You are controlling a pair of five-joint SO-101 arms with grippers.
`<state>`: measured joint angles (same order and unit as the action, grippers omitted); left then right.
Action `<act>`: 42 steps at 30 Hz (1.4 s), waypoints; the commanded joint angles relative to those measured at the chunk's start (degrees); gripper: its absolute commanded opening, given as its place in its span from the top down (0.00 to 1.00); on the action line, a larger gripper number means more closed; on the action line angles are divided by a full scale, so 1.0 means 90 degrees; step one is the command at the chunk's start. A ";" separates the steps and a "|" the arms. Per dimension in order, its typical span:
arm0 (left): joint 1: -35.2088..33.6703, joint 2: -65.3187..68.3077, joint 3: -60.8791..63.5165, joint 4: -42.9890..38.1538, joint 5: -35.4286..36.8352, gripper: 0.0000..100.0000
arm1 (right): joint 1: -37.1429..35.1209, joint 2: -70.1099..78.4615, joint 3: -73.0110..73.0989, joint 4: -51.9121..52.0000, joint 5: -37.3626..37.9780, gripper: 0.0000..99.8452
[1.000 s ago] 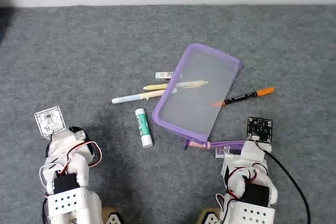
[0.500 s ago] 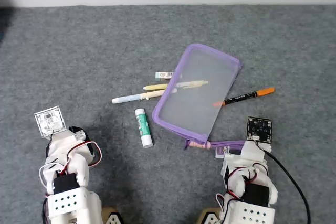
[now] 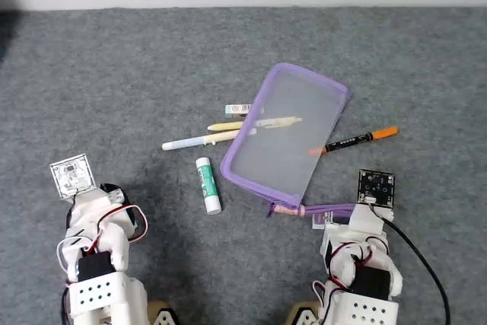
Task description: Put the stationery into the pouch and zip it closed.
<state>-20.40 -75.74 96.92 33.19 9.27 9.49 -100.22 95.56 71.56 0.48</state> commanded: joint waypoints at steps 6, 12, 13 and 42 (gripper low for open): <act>-0.0029 -0.0078 -0.0044 -0.0107 0.0068 0.99 | 0.0005 -0.0063 0.0107 0.0044 -0.0020 0.99; 0.0322 -0.0078 -0.0044 -0.0107 0.0039 0.99 | 0.0005 -0.0063 0.0107 0.0044 -0.0020 0.99; 0.0508 -0.0078 -0.0044 -0.0107 0.0039 0.99 | 0.0005 -0.0063 0.0107 0.0044 -0.0020 0.99; 0.0840 -0.0078 -0.4176 0.2882 0.0039 0.98 | 0.0005 -0.0063 0.0107 0.0044 -0.0020 0.99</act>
<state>-13.27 -75.74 64.92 55.43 9.54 9.49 -100.22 95.56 71.56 0.48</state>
